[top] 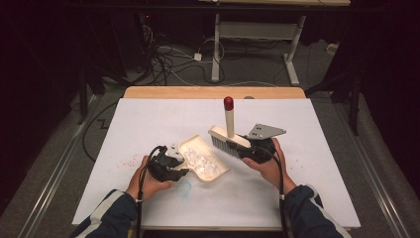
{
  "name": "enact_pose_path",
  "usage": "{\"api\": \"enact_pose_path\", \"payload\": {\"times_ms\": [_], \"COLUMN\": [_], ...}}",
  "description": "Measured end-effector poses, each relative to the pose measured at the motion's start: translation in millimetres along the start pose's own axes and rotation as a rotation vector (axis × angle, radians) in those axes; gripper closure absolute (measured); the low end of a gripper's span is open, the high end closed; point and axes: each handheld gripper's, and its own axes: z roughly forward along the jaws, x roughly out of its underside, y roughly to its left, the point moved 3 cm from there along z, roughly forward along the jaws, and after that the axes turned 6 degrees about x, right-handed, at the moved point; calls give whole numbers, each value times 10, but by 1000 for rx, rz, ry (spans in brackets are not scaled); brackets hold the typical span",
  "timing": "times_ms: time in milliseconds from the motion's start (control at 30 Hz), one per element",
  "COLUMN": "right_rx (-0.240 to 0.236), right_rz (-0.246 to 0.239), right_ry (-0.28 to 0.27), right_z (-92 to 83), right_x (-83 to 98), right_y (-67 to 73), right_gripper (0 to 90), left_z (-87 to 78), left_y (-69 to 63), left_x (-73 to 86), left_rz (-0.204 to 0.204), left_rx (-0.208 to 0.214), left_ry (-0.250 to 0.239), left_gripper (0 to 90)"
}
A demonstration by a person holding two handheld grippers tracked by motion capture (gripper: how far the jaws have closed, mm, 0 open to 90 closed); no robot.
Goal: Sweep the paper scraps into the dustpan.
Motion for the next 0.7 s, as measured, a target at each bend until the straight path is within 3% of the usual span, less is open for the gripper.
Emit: {"api": "enact_pose_path", "payload": {"times_ms": [467,700], "right_rx": [69,76], "right_rz": [31,62], "right_ry": [48,62], "right_z": [-371,-530], "right_x": [133,185], "right_y": [-142,-209], "right_gripper": [672,672], "left_z": [-85,-141], "left_y": [74,111], "left_x": [106,224], "left_rz": [-27,-59], "left_rx": [-21,-37], "left_ry": [3,2], "left_gripper": [634,634]}}
